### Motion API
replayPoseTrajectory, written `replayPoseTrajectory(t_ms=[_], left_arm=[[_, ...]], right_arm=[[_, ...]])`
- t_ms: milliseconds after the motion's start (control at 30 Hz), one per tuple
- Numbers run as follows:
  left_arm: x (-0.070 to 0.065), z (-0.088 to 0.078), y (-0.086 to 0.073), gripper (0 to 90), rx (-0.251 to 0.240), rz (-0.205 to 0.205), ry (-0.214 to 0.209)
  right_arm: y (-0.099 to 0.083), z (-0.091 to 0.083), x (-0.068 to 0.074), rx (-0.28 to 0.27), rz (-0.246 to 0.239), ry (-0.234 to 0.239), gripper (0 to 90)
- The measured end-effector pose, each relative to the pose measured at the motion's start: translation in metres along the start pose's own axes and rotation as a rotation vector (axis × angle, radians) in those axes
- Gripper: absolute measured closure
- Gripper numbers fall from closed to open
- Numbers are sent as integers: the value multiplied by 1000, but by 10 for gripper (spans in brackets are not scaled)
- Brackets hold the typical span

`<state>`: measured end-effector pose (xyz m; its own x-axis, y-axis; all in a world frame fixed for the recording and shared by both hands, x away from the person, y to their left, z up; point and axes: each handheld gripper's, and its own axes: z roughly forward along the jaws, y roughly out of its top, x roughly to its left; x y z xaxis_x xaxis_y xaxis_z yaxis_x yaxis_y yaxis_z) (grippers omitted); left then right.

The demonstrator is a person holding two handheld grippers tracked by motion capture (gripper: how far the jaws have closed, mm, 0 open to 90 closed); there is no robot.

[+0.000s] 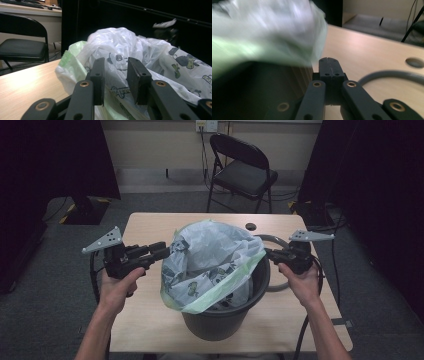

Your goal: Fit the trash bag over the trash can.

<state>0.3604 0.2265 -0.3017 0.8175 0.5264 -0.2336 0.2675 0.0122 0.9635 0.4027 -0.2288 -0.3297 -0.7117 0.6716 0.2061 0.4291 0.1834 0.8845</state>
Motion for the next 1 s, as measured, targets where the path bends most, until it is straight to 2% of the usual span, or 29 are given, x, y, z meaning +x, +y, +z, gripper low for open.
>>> replayPoseTrajectory(t_ms=[33,67,133,200,233,300,333,367,400,467,533,567,600,633,667,700,733,767,800,900,1000], left_arm=[[0,0,1,663,8,7,13],[0,0,2,628,14,13,23],[0,1,3,596,11,7,13],[-2,3,3,591,18,17,2],[-3,5,3,610,27,24,-2],[-7,9,2,601,33,38,18],[-6,10,3,592,36,41,24],[-6,10,3,586,35,34,21],[-6,11,4,583,28,31,19],[-6,11,5,571,22,30,15],[-6,12,6,546,21,30,12],[-7,12,6,542,18,29,10],[-7,12,6,532,18,29,10],[-7,11,7,526,10,22,4],[-7,11,6,534,9,22,7],[-6,11,6,541,16,28,10],[-6,11,6,543,16,28,10],[-5,10,5,547,8,16,8],[-4,10,4,548,11,13,6],[-4,11,3,538,13,11,-3],[-4,12,2,529,20,14,2]], right_arm=[[-8,4,-4,-19,15,31,900],[-7,2,-6,-63,33,43,900],[2,-7,-6,-124,38,37,900],[13,-17,-5,-187,45,23,732],[19,-21,-3,-209,43,7,691],[31,-28,-1,-239,41,-9,572],[36,-31,0,-254,45,-5,544],[40,-32,2,-270,43,27,527],[44,-32,3,-278,40,59,493],[51,-28,9,-268,37,71,424],[54,-18,12,-217,30,111,376],[55,-13,13,-185,33,109,368],[54,-8,15,-156,28,107,401],[53,-4,16,-141,16,108,606],[52,-3,18,-144,5,111,772],[50,-3,19,-156,0,78,842],[48,-5,18,-172,6,71,900],[47,-7,16,-188,16,84,900],[46,-9,15,-186,16,72,900],[42,-10,11,-149,26,39,900],[33,-7,9,-114,28,36,900]])
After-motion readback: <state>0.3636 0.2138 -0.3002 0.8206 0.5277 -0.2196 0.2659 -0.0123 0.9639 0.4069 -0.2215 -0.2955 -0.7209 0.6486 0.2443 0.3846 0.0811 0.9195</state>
